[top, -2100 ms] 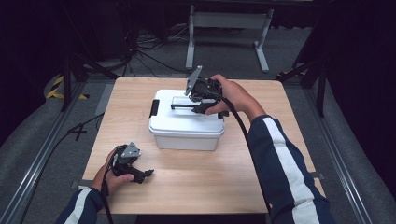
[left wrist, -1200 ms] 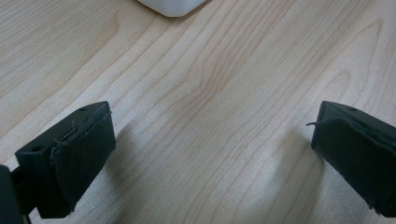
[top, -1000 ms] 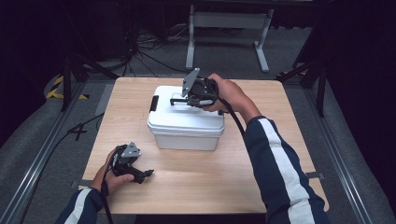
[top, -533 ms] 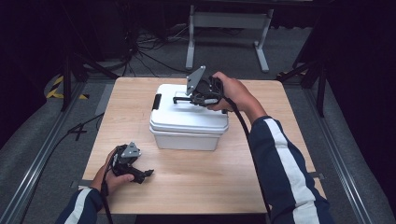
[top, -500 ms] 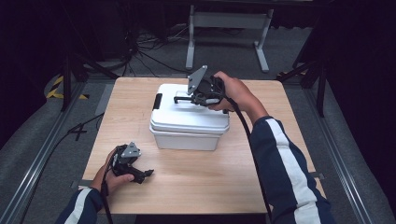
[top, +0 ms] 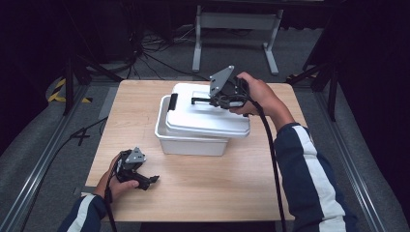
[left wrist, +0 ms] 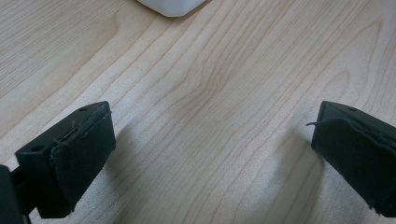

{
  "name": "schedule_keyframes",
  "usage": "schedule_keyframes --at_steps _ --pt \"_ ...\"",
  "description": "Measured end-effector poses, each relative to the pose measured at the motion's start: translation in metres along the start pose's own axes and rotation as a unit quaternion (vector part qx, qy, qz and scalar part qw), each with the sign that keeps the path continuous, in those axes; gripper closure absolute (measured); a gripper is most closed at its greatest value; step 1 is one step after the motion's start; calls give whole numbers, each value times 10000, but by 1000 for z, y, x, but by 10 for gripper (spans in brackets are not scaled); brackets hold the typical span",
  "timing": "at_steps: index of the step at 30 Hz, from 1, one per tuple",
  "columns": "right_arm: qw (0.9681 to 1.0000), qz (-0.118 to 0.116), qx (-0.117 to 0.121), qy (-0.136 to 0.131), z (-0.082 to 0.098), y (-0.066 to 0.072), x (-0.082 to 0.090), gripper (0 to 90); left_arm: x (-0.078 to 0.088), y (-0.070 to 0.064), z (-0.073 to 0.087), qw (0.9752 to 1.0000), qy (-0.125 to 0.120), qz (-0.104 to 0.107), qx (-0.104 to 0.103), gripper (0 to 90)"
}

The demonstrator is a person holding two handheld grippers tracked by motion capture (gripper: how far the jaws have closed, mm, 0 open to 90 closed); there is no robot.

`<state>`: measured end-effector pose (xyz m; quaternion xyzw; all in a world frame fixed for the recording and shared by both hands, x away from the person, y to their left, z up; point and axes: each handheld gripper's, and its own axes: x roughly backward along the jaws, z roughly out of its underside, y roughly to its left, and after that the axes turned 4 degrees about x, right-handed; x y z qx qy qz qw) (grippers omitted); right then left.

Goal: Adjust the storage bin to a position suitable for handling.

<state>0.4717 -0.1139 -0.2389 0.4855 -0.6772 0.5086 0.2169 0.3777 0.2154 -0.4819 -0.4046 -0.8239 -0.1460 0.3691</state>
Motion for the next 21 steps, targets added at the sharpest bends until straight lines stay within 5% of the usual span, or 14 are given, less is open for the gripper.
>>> schedule_keyframes --at_steps 21 --pt "9982 334 -451 190 83 10 57 846 -1 -1 1 10000 -35 -6 32 1"
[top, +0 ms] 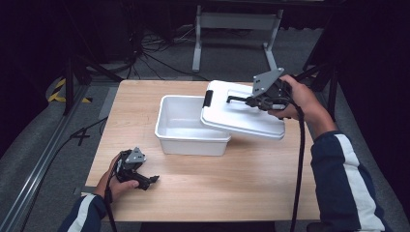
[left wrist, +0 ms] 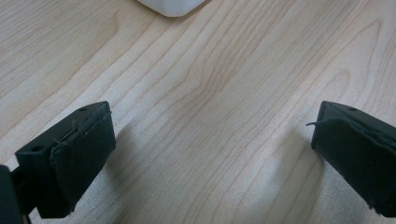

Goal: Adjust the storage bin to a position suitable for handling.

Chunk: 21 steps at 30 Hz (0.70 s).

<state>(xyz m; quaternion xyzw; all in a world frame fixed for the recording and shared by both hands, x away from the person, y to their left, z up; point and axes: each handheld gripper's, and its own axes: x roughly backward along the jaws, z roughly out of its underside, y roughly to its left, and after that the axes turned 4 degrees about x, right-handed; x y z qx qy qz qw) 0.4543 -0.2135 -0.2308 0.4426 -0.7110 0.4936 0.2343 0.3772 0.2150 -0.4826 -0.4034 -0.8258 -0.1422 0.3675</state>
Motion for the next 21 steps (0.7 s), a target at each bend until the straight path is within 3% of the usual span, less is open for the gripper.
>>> schedule_keyframes --at_steps 7,21 --pt "9998 164 -130 -2 27 0 14 846 0 0 0 10000 9 -14 13 1" --pt "9974 386 -605 75 76 3 34 845 1 0 0 10000 25 -28 7 1"
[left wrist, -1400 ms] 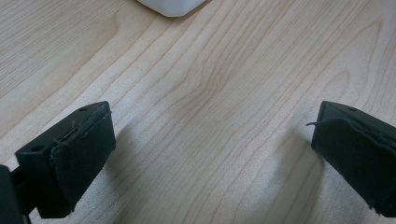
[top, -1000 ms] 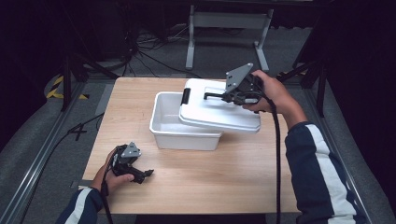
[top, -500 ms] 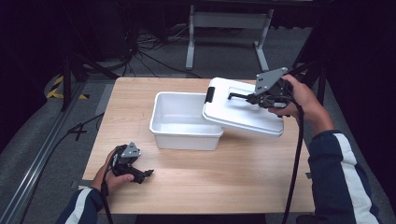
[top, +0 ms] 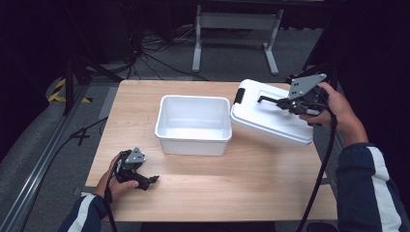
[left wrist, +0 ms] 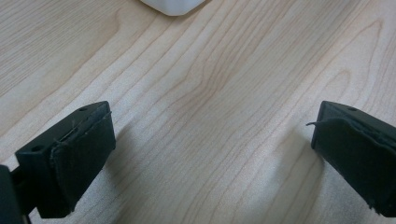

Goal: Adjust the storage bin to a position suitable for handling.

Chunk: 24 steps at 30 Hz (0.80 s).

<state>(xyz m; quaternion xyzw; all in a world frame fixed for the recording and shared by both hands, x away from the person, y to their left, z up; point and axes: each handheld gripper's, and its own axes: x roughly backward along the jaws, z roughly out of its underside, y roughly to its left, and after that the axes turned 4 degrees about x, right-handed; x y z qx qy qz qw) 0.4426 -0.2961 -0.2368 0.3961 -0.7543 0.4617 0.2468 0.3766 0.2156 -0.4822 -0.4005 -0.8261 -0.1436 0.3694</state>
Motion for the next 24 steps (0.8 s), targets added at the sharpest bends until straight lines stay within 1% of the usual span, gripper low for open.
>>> schedule_keyframes --at_steps 1,2,4,7,11,13,14,15,16,17,19,20,21,22,23,24 --pt "10000 -51 -27 38 2 0 -1 845 0 0 0 10000 -5 -1 -1 1" --pt "10000 -29 7 90 4 0 -2 846 0 0 0 10000 -5 -1 -1 1" --pt "9999 -3 -35 126 7 0 -5 845 0 0 0 10000 -5 -1 -2 1" --pt "9998 -25 -78 202 14 0 -10 846 0 0 0 10000 -1 -1 0 1" --pt "9994 -59 -199 286 25 2 -18 845 0 0 0 10000 -2 -2 3 1" --pt "9990 -75 -291 318 32 3 -22 846 0 0 0 10000 -2 -3 3 1" --pt "9989 -120 -331 319 35 3 -24 846 0 0 0 10000 0 -4 3 1" --pt "9987 -108 -378 325 38 3 -26 846 0 0 0 10000 1 -4 2 1" --pt "9987 -108 -378 325 38 3 -26 846 0 0 0 10000 1 -4 2 1" --pt "9984 -148 -439 333 44 4 -31 846 0 0 0 10000 0 -3 4 1" --pt "9982 -174 -469 327 46 5 -34 846 0 0 0 10000 0 -3 3 1" --pt "9979 -209 -511 331 49 5 -38 846 0 0 0 10000 0 -3 5 1" --pt "9975 -241 -580 326 53 6 -46 846 0 0 0 10000 1 -2 5 1" --pt "9975 -241 -580 326 53 6 -46 846 0 0 0 10000 1 -2 5 1" --pt "9974 -240 -598 335 54 7 -50 846 0 0 0 10000 0 -4 4 1" --pt "9967 -329 -642 366 57 7 -57 846 0 0 0 10000 -1 -2 6 1"
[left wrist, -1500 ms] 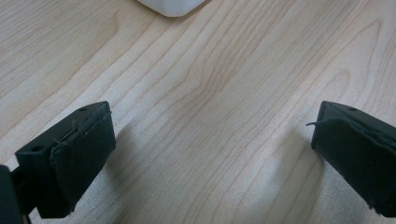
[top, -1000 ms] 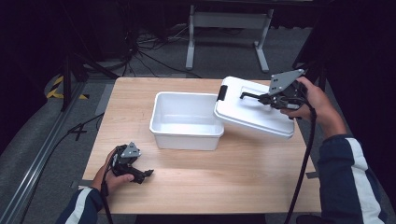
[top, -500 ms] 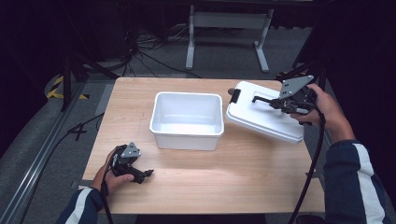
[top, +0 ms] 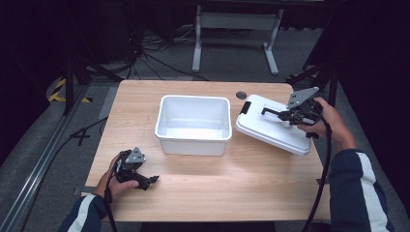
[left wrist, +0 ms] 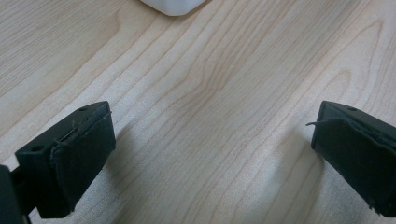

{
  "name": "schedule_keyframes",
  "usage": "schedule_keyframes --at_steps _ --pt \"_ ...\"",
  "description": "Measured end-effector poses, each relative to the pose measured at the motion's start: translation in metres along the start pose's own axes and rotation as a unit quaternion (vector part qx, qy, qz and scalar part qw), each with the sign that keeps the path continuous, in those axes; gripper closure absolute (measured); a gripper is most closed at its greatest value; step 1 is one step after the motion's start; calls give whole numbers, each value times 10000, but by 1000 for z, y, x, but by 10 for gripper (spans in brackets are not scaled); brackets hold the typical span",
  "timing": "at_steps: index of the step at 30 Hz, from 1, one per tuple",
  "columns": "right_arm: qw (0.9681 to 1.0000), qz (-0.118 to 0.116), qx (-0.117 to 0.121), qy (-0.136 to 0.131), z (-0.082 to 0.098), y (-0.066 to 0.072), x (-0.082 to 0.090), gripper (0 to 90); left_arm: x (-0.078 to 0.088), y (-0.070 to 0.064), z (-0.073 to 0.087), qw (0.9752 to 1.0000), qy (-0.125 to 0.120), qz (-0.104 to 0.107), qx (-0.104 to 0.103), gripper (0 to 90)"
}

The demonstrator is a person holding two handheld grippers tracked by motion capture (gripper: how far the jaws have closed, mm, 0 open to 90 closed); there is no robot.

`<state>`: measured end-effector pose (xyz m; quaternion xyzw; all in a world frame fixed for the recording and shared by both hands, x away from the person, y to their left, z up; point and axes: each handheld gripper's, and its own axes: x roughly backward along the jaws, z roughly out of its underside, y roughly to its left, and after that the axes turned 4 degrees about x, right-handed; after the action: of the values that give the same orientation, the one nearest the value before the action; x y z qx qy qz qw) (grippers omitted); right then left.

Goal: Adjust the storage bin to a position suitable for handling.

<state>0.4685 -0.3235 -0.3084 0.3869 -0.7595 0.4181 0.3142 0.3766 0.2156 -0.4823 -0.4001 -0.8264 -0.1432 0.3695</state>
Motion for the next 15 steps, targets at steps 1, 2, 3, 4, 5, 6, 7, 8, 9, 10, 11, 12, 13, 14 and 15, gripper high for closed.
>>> schedule_keyframes --at_steps 1,2,3,4,5,6,7,8,9,10,11,12,13,14,15 --pt "10000 -4 1 23 1 1 -5 846 0 0 0 10000 1 0 -2 1" --pt "10000 -24 -13 32 1 1 -8 846 0 0 0 10000 1 -1 -1 1" --pt "10000 -65 -13 64 2 1 -13 846 0 0 0 10000 0 0 -1 1" --pt "9999 -98 -22 70 3 1 -16 846 0 0 0 10000 2 0 -3 1" --pt "9998 -154 -71 101 5 2 -23 846 0 0 0 10000 1 -1 -3 1" --pt "9998 -161 -92 121 6 2 -26 846 0 0 0 10000 2 -1 -4 1" --pt "9997 -172 -128 125 8 2 -29 846 0 0 0 10000 1 -1 -2 1" --pt "9997 -187 -142 121 9 3 -32 846 0 0 0 10000 0 -1 -4 1" --pt "9996 -200 -168 123 10 3 -35 846 0 0 0 10000 1 1 -2 1" --pt "9994 -257 -191 111 12 3 -37 846 0 0 0 10000 1 0 -3 1" --pt "9994 -262 -193 113 13 3 -40 846 0 0 0 10000 1 -1 -2 1" --pt "9993 -274 -224 121 14 3 -42 846 0 0 0 10000 0 -1 -2 1" --pt "9992 -287 -248 129 16 3 -45 846 0 0 0 10000 1 0 -2 1" --pt "9991 -290 -264 141 17 3 -48 846 0 0 0 10000 1 -1 -2 1" --pt "9992 -260 -274 156 18 2 -50 846 0 0 0 10000 2 0 -3 1"
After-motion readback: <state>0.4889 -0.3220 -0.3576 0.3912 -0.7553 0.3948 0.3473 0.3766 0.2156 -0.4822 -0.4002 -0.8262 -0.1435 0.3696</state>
